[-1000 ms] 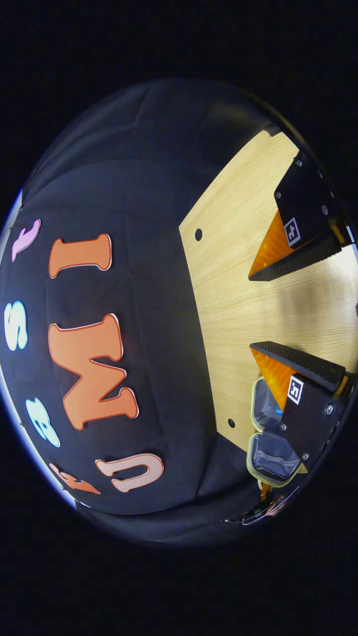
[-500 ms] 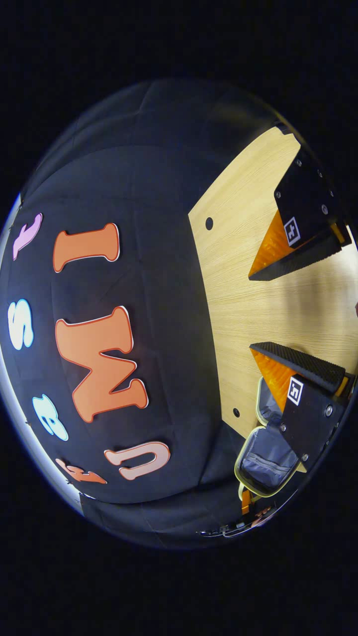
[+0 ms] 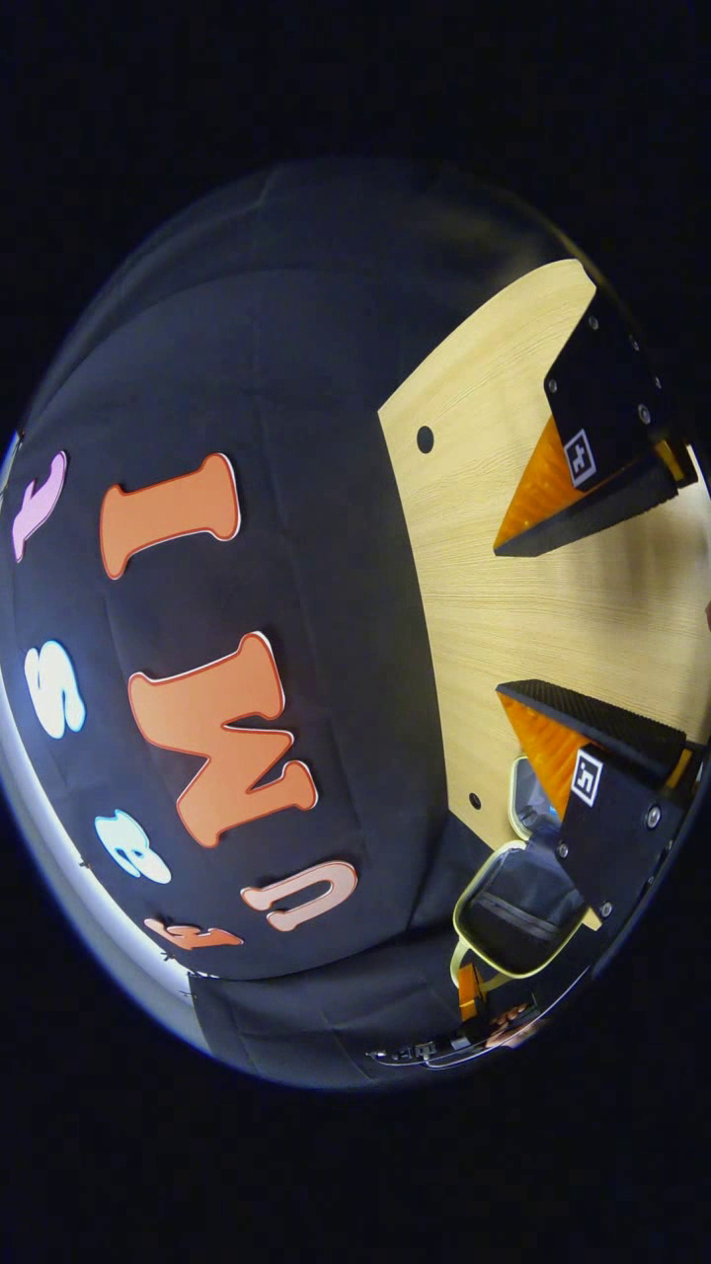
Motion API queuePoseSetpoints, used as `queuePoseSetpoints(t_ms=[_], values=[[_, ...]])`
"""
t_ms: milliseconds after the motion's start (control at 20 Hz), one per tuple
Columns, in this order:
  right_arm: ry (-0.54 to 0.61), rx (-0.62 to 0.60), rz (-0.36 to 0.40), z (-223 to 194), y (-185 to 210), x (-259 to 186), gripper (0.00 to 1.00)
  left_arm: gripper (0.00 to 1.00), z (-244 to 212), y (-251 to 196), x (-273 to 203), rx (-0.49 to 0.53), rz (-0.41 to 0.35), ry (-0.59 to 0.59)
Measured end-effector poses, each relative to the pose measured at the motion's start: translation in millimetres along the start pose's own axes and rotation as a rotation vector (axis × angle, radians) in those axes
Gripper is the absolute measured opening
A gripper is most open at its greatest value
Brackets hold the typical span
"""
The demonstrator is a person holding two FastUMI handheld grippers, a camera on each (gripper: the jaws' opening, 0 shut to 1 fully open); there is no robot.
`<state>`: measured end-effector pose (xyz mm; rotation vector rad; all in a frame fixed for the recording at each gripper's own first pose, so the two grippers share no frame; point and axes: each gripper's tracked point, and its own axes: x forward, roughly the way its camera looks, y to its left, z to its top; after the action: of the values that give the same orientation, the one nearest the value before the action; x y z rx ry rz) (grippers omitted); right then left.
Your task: First open the suitcase, pack the skin care products into it, and then close the suitcase.
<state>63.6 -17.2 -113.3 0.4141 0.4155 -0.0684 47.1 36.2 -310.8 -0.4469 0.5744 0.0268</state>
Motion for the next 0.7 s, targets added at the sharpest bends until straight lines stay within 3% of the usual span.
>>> queuePoseSetpoints(t_ms=[400, 700], values=[[-0.008, 0.011, 0.091, 8, -12, 6, 0.82, 0.06, -31, -97, 7, -0.003, -0.076, -0.019], [0.035, 0.005, 0.139, -4, -16, 9, 0.82, 0.06, -94, -177, 27, -0.016, -0.193, 0.077]])
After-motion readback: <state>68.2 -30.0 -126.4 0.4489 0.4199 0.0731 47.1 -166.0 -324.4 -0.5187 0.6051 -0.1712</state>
